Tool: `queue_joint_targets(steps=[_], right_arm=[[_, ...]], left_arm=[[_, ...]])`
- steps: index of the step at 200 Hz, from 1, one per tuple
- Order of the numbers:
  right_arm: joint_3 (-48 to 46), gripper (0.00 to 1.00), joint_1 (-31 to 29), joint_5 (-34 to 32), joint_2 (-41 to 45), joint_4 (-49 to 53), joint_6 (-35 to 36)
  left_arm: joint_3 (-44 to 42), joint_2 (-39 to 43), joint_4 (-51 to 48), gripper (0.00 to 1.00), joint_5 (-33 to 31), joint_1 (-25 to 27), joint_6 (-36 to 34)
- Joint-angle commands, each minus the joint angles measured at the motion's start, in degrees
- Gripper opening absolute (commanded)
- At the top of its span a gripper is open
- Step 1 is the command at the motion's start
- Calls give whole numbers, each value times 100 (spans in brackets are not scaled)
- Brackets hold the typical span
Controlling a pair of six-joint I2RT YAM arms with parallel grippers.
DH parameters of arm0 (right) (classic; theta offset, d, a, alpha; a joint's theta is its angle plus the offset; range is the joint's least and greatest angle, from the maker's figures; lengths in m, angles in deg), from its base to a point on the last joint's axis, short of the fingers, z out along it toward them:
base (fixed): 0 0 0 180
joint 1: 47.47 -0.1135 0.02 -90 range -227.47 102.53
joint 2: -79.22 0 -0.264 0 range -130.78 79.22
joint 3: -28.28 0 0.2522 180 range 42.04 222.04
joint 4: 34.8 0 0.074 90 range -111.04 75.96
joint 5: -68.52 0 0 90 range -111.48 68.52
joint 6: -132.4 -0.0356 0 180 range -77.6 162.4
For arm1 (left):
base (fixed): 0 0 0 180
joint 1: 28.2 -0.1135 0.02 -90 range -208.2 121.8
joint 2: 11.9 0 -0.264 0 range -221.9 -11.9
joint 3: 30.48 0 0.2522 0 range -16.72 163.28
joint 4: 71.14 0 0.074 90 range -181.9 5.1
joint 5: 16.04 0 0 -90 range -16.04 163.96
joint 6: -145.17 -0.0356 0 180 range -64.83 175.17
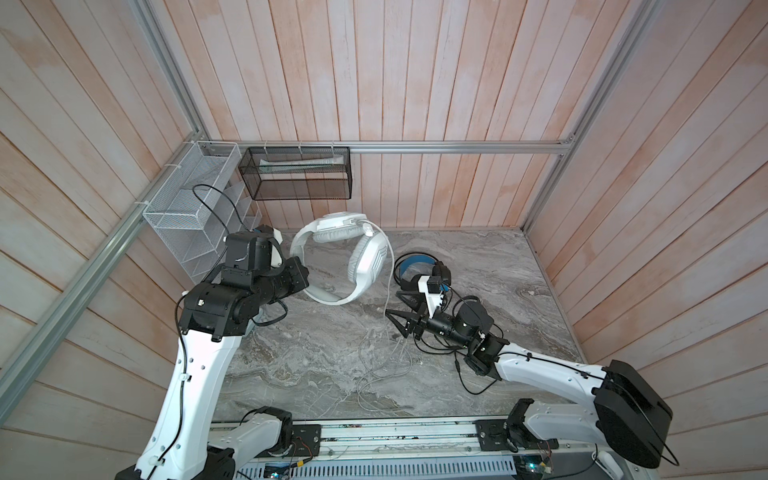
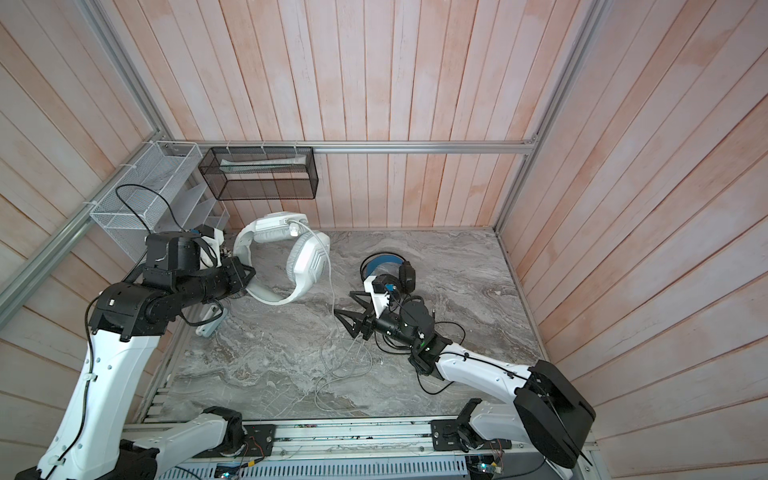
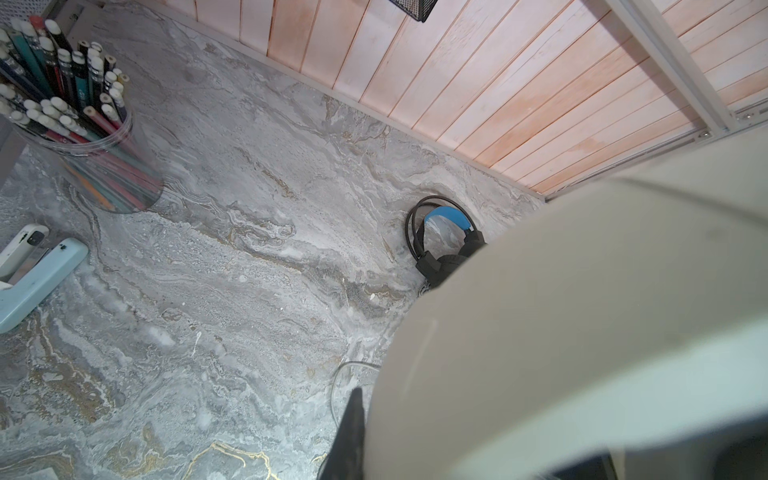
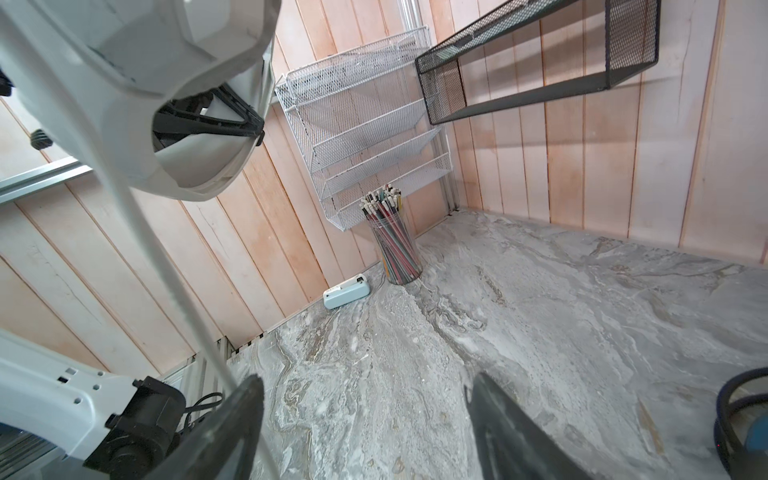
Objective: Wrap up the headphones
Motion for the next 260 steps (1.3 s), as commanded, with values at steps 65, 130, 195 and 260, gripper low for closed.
queue_joint_targets(steps=[65, 130, 195, 260], right_arm=[[-690, 80, -70, 832, 616, -442, -174], [-300, 70, -76, 700, -684, -880, -16], [-346, 15, -77, -598, -188, -158, 215], [-69, 5, -72, -1875, 1397, 1592, 793]], left_arm=[[-122, 67, 406, 0, 331, 2, 40], [-217, 192, 340, 0, 301, 2, 90], [-528, 265, 282, 0, -6, 1, -98], [-1305, 350, 630, 0, -544, -1, -449]])
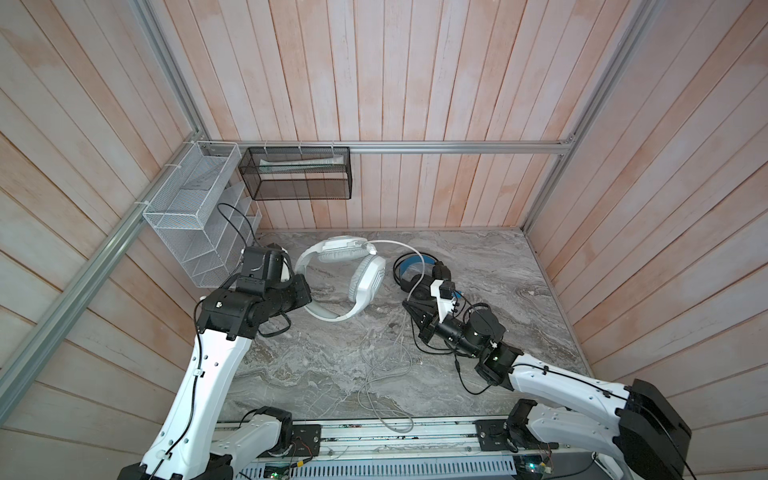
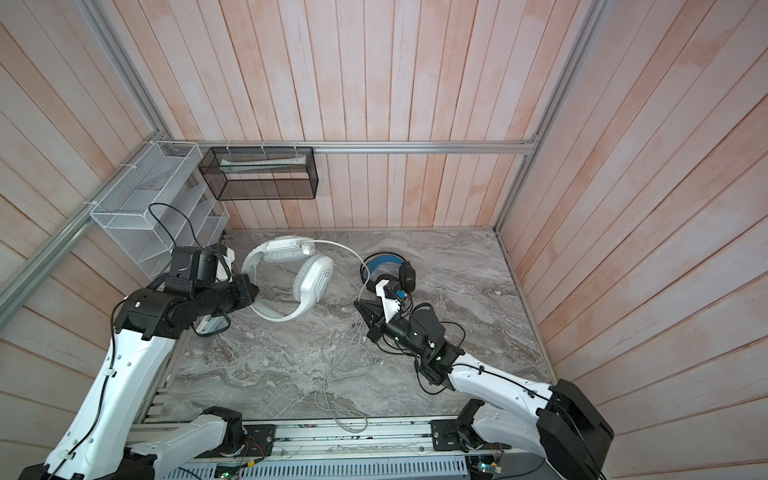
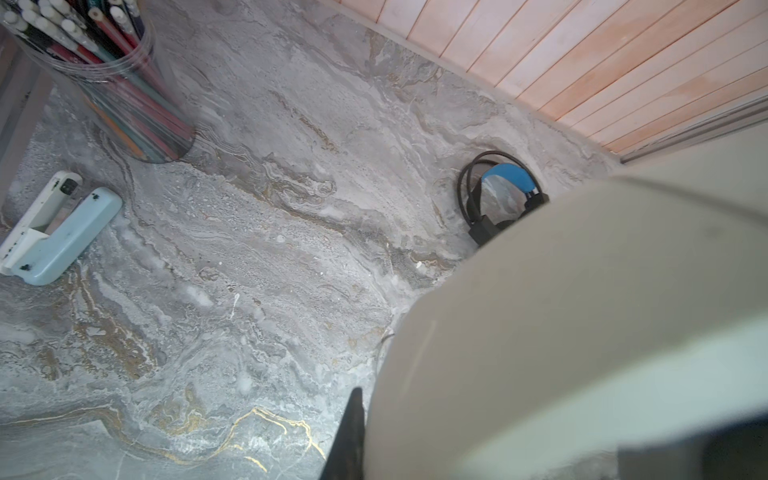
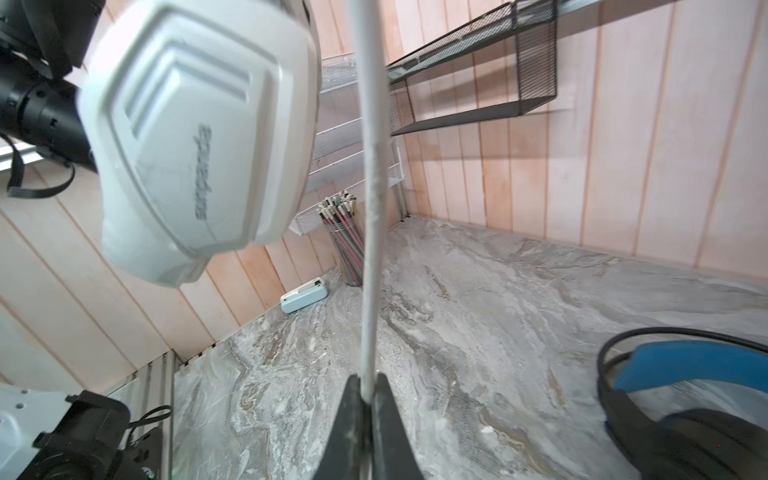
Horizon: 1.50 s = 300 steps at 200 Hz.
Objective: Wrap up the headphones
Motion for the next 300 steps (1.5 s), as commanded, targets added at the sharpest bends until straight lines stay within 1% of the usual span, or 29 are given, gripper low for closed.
queue_joint_targets(steps=[1, 31, 53, 60, 63, 67, 102, 125, 140, 170, 190, 220, 243, 280, 300], right_arm=[[273, 5, -21, -778, 504, 926, 352], [756, 4, -26, -1031, 1008, 1686, 712], [1076, 3, -27, -1008, 1195, 1997, 853], [1146, 3, -24, -951, 1229, 2047, 873], [1177, 1, -30, -925, 1239, 2065, 883], [1222, 0, -31, -909, 1248, 2106, 892], [1767, 0, -28, -1012, 1081, 2502, 1090], [2226, 0, -33, -928, 792, 2667, 1205], [2518, 0, -33, -954, 581, 2719, 1263], [3255, 0, -33, -1267, 36, 2838, 1438], [3638, 0, -25, -1549, -410, 2965, 1635], [4148, 0, -28, -2043, -1140, 3210, 1862], [4681, 0, -25, -2170, -1709, 3526, 1889], [5011, 0, 22, -2517, -2340, 3627, 1969], [5122, 0, 95, -2537, -2639, 3712, 1975]], left_arm=[[-182, 155, 550, 0, -226, 0, -180], [-541, 101, 691, 0, -499, 2, -370], [-772, 45, 758, 0, -693, 0, -496], [-828, 45, 777, 0, -731, 1, -547], [-851, 45, 796, 0, -743, 2, -565], [-891, 50, 812, 0, -759, 2, -585], [-1193, 147, 970, 0, -895, 33, -838], [-1411, 227, 1075, 0, -869, 232, -983], [-1519, 285, 1114, 0, -1020, 582, -1107], [-1662, 350, 1083, 0, -1623, 1243, -1214], [-1712, 473, 1095, 0, -1707, 1516, -1271], [-1774, 682, 1131, 0, -1674, 1803, -1369], [-1827, 712, 1094, 0, -1714, 2023, -1383], [-1793, 700, 976, 0, -1972, 2415, -1312], [-1638, 840, 964, 0, -1811, 2435, -1265]])
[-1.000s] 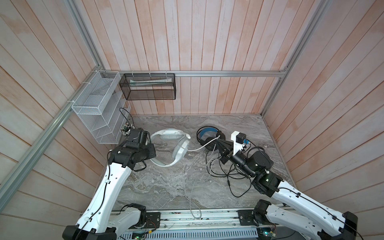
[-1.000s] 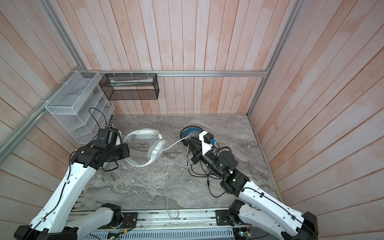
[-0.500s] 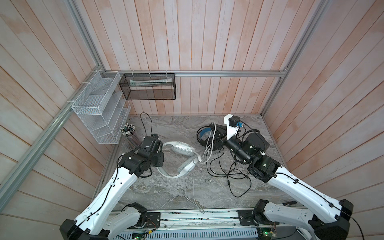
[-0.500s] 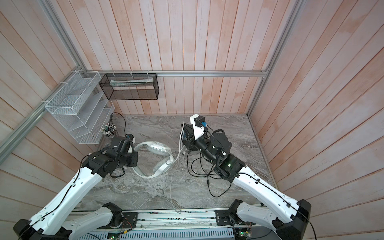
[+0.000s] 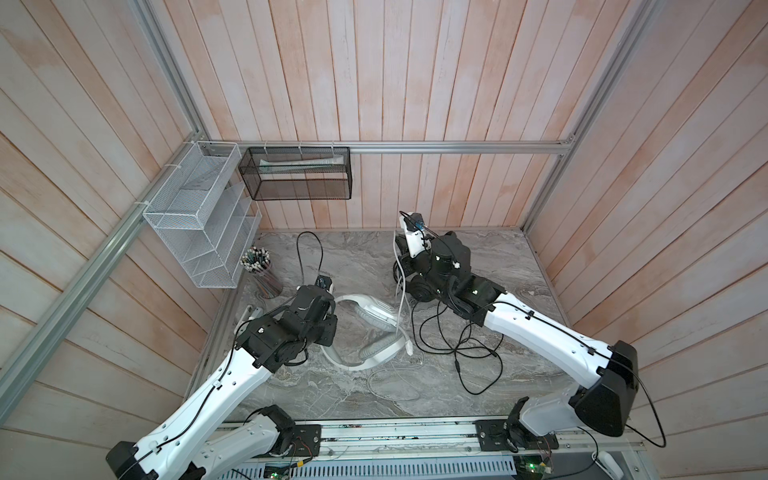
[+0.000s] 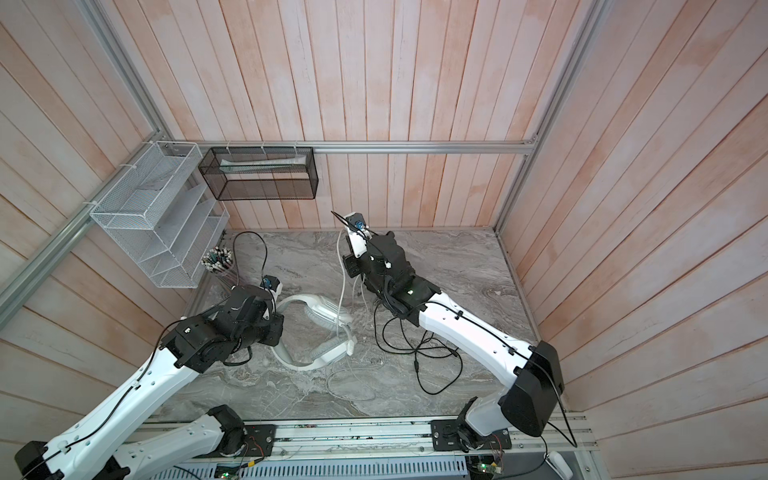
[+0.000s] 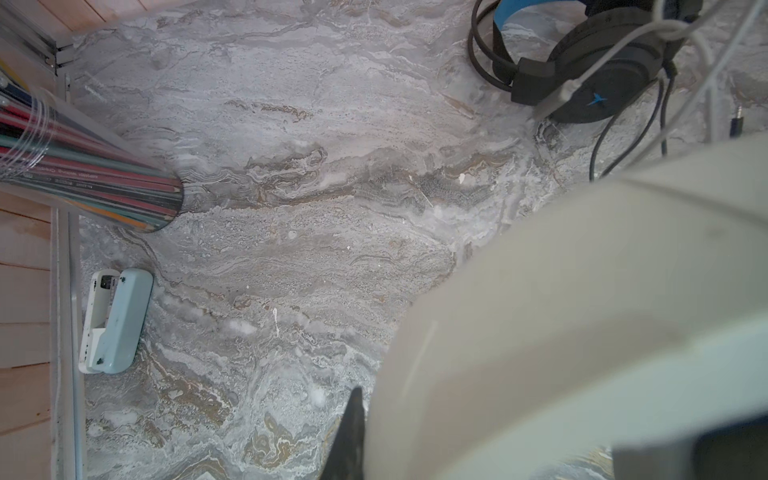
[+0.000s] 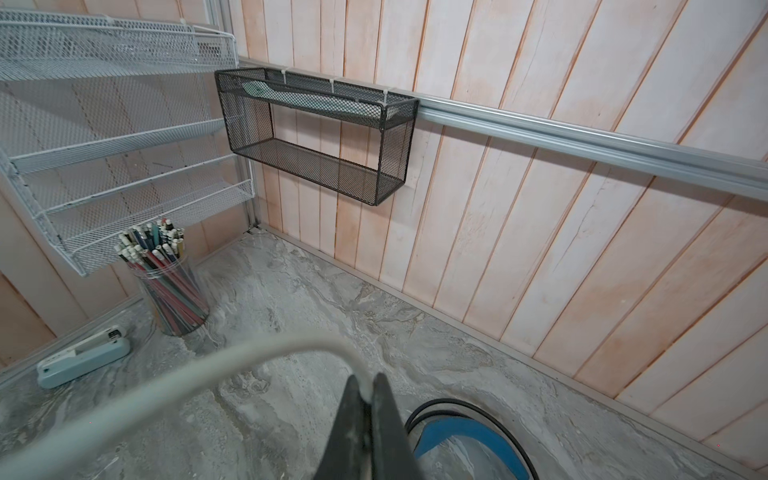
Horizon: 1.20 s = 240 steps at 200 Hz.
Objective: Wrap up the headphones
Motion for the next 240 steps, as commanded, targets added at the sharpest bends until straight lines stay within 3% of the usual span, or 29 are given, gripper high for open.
queue_joint_targets(steps=[1, 45, 95, 190, 213, 240], right_arm=[[250, 0, 86, -276, -231, 138, 108], [315, 0, 202, 29, -680, 206, 37], [286, 0, 307, 354, -967, 246, -160], [-584, 0, 382, 1063, -691, -390, -609], [-953, 4, 373, 1208, -535, -671, -742], [-1358, 20, 383, 1373, -363, -1019, -828]], left_arm=[[196, 218, 228, 0, 80, 38, 144], [846, 463, 200, 0, 728, 34, 336], [1611, 543, 23, 0, 934, 39, 587], [3418, -26, -1140, 0, 59, 33, 1093], [3847, -143, -1298, 0, -97, 39, 1234], [4431, -382, -1471, 0, -215, 37, 1318]])
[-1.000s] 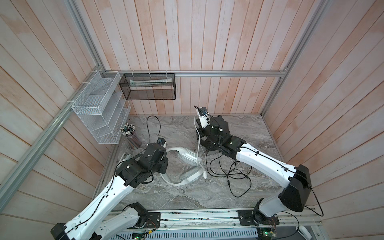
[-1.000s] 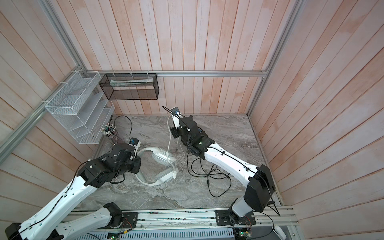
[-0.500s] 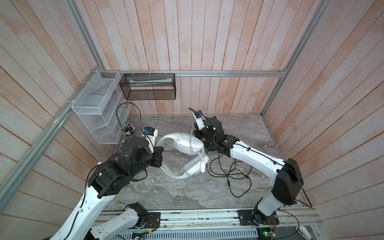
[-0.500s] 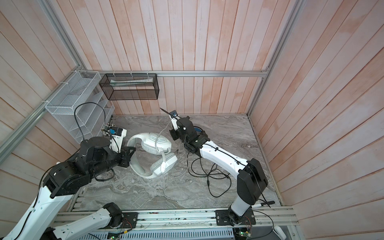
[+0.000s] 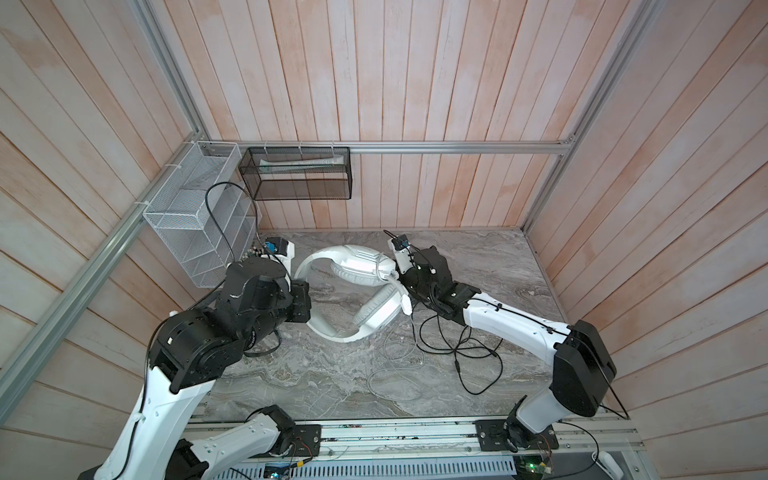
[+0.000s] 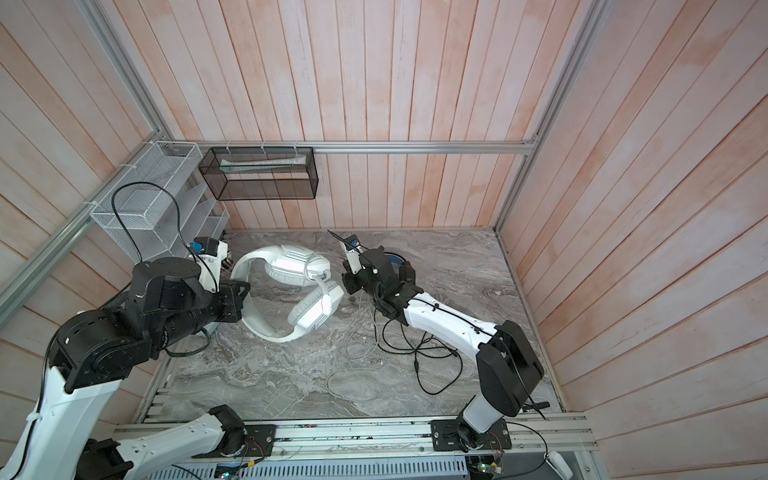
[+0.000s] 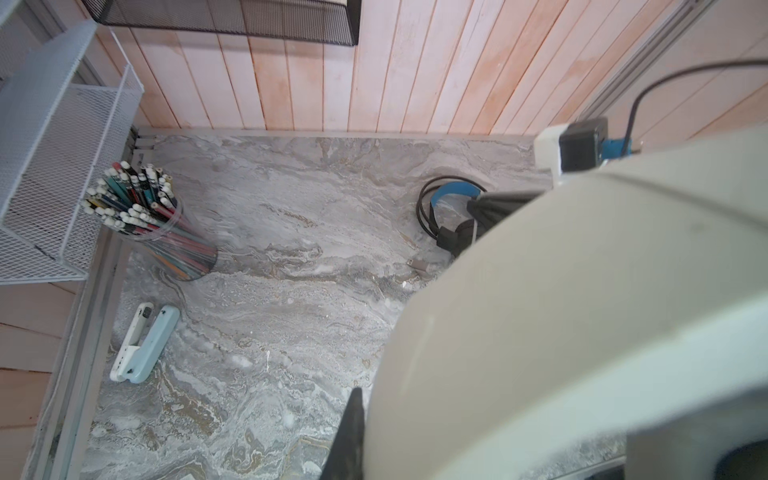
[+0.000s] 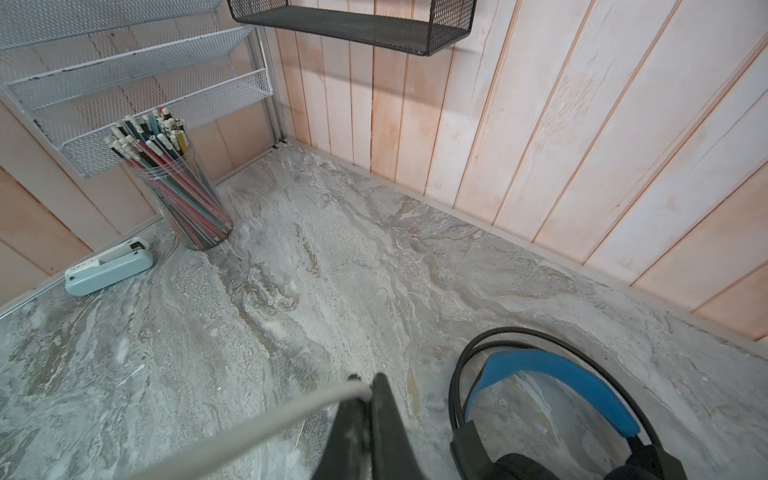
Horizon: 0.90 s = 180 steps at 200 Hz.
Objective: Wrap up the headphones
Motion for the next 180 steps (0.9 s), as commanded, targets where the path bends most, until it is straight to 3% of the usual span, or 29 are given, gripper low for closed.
queue_joint_targets(steps=[1, 26, 51, 111, 180], right_arm=[[-320, 20, 61, 201, 219, -403, -181], [-741, 43, 83, 435, 415, -746, -286], [-1081, 53, 114, 612, 554, -1005, -468], [-1985, 63, 132, 1053, 1030, -1473, -863], [-2579, 71, 150, 1505, 2082, -1209, -1453]], left_arm=[[683, -65, 323, 0, -57, 20, 362], [1115, -276, 312, 0, -61, 20, 367], [1556, -544, 237, 0, -23, 21, 327], [2580, -1117, -107, 0, -239, 21, 237], [2420, -1217, 74, 0, -454, 21, 130]])
